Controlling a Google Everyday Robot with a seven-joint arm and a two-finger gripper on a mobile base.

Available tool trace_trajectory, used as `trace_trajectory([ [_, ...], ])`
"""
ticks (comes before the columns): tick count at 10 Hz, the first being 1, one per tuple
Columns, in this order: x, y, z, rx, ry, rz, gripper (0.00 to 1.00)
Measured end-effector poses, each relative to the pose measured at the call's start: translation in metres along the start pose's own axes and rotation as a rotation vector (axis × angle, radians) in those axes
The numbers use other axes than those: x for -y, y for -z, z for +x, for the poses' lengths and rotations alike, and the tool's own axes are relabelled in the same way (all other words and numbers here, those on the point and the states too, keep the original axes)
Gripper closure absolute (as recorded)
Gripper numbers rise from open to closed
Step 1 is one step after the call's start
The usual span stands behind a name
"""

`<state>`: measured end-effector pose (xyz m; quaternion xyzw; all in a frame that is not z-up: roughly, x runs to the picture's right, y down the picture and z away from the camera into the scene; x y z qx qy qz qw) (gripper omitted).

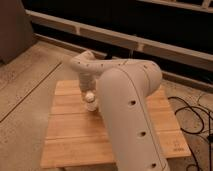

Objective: Place the ceramic cup over the eraser

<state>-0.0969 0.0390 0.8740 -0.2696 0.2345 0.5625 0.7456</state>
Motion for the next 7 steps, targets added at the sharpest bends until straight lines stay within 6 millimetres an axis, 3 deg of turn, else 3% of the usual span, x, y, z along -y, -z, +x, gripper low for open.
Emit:
trace_trajectory([
  [4, 0.000, 0.047, -0.022, 0.123, -0.004, -0.001, 0.88],
  [6, 0.007, 0.070, -0.029, 0.179, -0.035, -0.016, 0.88],
  [7, 0.021, 0.089, -0.034, 0.227, -0.077, -0.041, 0.88],
])
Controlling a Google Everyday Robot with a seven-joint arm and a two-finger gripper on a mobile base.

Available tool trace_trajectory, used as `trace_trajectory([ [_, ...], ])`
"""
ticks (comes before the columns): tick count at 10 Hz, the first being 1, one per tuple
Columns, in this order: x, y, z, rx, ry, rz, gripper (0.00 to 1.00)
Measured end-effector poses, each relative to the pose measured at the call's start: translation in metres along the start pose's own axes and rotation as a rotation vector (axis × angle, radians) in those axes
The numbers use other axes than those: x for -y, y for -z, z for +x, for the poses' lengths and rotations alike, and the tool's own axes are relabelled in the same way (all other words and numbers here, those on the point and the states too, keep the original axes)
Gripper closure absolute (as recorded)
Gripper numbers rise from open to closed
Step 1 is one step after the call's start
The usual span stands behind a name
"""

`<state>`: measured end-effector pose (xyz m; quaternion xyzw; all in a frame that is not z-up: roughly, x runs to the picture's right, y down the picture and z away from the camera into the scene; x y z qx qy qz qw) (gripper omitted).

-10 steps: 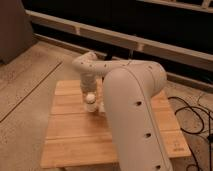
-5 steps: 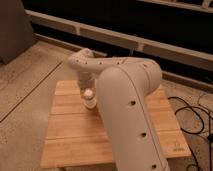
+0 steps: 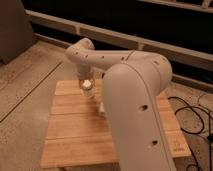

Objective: Place the ceramic cup over the eraser

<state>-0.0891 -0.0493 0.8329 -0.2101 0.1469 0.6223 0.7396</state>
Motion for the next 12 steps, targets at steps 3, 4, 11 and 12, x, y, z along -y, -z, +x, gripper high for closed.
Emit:
trace_trajectory([
  [3, -0.004, 0.002, -0.001, 0.004, -0.002, -0.010, 0.88],
  [4, -0.003, 0.002, -0.001, 0.006, -0.003, -0.009, 0.88],
  [11, 0.044, 0.038, -0.044, 0.060, -0.089, 0.019, 0.88],
  [12, 0.054, 0.048, -0.055, 0.077, -0.106, 0.020, 0.88],
])
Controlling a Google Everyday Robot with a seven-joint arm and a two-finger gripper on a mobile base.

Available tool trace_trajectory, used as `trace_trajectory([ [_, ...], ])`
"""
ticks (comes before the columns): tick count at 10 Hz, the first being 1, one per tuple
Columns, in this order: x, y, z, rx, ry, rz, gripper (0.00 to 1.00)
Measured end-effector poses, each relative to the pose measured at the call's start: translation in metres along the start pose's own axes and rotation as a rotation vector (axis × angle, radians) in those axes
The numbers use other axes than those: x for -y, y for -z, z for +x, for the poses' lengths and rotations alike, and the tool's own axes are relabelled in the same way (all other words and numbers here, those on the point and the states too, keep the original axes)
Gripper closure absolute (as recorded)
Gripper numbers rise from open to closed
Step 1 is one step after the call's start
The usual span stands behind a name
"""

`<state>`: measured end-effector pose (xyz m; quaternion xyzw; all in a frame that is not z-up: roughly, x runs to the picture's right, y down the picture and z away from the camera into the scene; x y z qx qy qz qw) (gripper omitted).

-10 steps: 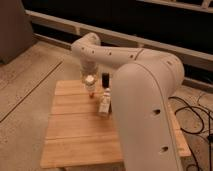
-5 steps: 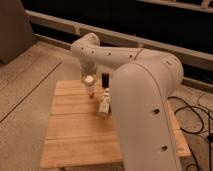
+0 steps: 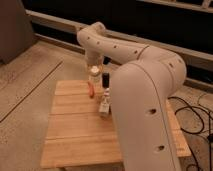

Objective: Place the ceramic cup over the eraser

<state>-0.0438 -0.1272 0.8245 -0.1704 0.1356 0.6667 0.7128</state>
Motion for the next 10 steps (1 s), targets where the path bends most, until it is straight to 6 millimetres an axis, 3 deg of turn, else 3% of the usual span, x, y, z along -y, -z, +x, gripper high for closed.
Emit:
trace_trajectory([
  [4, 0.034, 0.024, -0.032, 0.043, -0.069, -0.012, 0.88],
  [10, 0.083, 0.001, -0.024, -0.009, -0.169, -0.023, 0.88],
])
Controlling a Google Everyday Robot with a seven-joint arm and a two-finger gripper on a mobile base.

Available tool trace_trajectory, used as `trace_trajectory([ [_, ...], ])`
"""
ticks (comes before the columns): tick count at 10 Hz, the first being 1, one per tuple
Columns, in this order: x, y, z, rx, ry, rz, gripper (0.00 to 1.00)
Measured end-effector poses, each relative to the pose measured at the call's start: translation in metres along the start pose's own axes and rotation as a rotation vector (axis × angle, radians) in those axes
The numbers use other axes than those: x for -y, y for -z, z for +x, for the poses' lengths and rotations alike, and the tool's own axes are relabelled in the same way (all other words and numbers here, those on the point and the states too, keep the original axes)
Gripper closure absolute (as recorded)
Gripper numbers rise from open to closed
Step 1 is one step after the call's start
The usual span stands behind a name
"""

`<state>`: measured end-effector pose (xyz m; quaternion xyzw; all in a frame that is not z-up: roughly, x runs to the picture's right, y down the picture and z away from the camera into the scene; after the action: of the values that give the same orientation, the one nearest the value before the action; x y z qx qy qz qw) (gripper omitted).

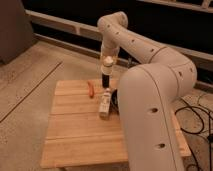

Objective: Place the ceramic cup over the eraser

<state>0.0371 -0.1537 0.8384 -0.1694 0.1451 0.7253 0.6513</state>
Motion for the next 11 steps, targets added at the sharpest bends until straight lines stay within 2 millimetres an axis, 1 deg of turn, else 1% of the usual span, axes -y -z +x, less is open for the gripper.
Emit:
trace_trajectory([
  [2, 0.008, -0.008, 0.000, -0.018, -0.011, 0.005, 0.88],
  [4, 0.009, -0.014, -0.003, -0.029, -0.007, 0.009, 0.88],
  [7, -0.008, -0.019, -0.008, -0.036, 0.017, 0.005, 0.88],
  [11, -0.018, -0.032, -0.010, -0.054, 0.031, 0.009, 0.88],
])
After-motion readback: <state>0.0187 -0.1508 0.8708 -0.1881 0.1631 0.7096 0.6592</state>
